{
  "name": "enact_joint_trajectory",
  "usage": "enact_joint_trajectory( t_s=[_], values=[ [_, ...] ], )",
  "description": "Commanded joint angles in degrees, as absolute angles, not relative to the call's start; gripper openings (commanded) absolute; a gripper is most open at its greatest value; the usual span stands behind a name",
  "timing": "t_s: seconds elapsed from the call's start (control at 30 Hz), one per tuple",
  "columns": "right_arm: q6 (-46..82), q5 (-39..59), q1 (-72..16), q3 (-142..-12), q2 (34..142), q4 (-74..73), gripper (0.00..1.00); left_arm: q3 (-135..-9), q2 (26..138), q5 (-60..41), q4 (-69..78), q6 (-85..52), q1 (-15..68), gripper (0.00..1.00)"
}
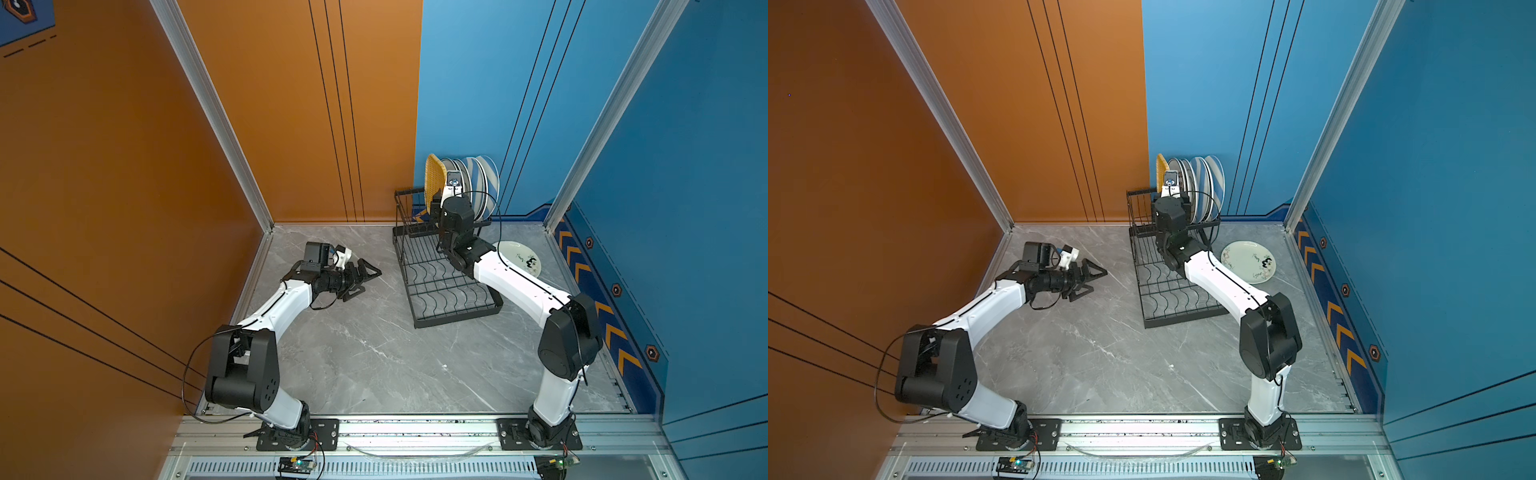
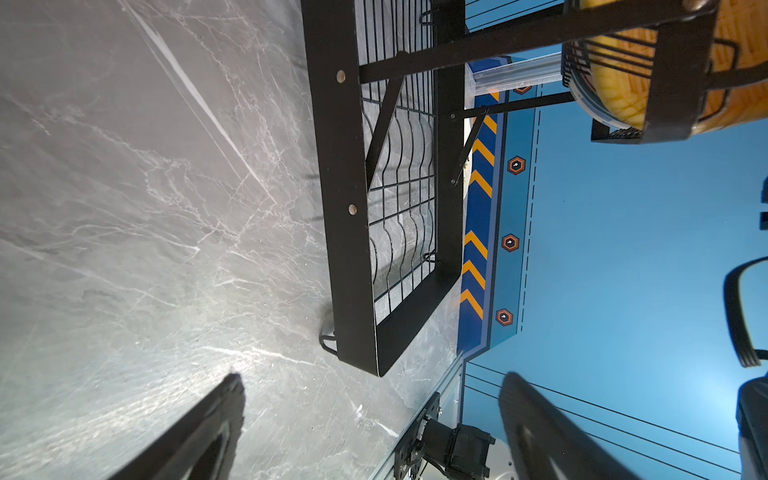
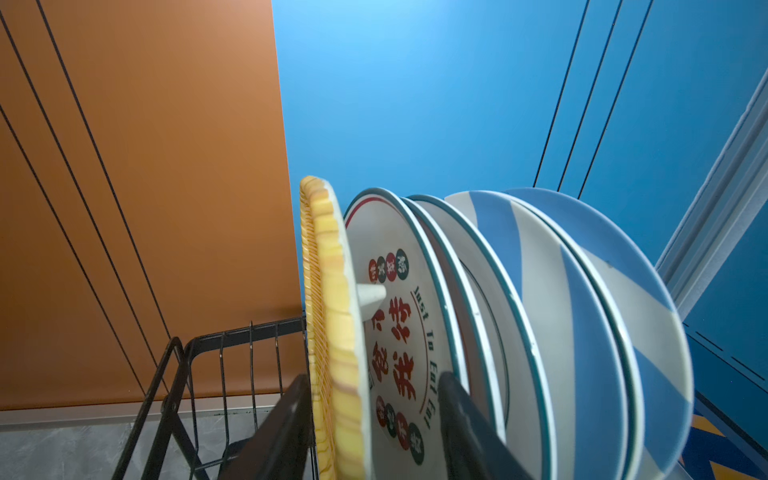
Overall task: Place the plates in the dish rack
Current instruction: 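Lower the yellow rattan tray into the rack slot with right gripper, then open right gripper and withdraw it from the tray toward the floral plate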
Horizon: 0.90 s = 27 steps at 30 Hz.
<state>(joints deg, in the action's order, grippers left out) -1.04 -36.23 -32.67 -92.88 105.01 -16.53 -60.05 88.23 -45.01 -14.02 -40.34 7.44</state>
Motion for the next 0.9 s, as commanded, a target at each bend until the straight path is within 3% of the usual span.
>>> enact_joint_trajectory(
  t_s=[0.0,0.87],
  values=[
    [0.00,-37.97,-31.77,-91.63,101.88,-15.38,0.55,-59.41,88.77,-45.81,-13.25,-40.37,6.82,0.97],
    [7.11,-36.04,-32.59,-85.09,90.46,-7.53,0.70,-59.67,89.12,-45.53,-12.26,-40.96,7.70,0.97]
  ],
)
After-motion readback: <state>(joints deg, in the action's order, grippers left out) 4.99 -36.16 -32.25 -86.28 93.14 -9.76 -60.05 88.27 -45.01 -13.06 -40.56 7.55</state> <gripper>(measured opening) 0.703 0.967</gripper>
